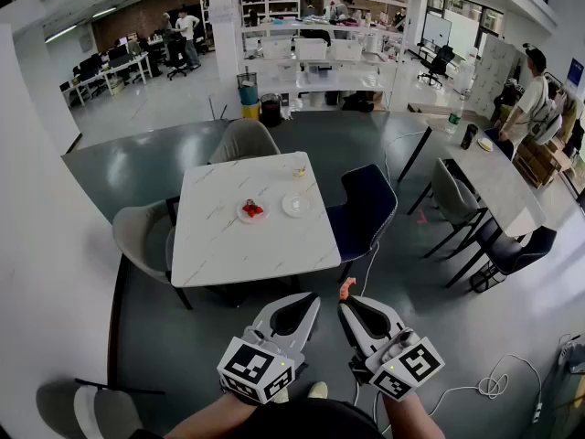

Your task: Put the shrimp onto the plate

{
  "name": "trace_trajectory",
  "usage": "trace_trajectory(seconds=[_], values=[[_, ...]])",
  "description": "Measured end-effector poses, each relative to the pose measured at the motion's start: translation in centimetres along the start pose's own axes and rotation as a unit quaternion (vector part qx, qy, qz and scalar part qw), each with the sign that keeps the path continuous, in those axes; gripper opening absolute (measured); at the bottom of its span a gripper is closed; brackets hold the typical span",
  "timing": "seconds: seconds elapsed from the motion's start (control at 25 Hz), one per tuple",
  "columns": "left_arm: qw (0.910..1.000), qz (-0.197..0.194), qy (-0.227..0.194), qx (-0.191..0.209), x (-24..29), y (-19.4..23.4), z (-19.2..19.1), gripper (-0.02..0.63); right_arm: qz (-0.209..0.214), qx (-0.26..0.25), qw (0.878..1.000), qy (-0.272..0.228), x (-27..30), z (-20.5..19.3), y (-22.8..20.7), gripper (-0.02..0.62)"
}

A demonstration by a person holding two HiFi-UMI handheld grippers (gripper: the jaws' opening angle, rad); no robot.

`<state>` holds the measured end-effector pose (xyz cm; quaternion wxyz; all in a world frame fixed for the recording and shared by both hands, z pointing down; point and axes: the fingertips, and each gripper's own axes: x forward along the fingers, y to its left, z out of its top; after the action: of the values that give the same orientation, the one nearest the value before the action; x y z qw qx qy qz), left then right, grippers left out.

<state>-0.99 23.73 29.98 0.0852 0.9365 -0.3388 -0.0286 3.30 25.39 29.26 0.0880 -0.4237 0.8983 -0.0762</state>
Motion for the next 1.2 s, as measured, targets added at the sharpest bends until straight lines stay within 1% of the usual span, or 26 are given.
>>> trace_trajectory(seconds=[0.64, 0.76, 1.2], values=[[1.0000, 0.007, 0.002, 0.004, 0.3, 0.1, -0.4, 0.009, 0.006, 0.007, 1.000, 0.000, -0.2, 0.0, -0.1, 0.037], [0.9999, 0.013, 0.002, 0.006, 0.3, 0.3, -0.6, 0.009, 0.006, 0.011, 1.000, 0.001, -0.2, -0.4, -0.3, 0.037], [0.9990, 0.044, 0.009, 0.002, 0.3, 0.3, -1.8, 0.009, 0.027, 0.019, 0.999, 0.009, -0.8, -1.5, -0.8, 0.037]])
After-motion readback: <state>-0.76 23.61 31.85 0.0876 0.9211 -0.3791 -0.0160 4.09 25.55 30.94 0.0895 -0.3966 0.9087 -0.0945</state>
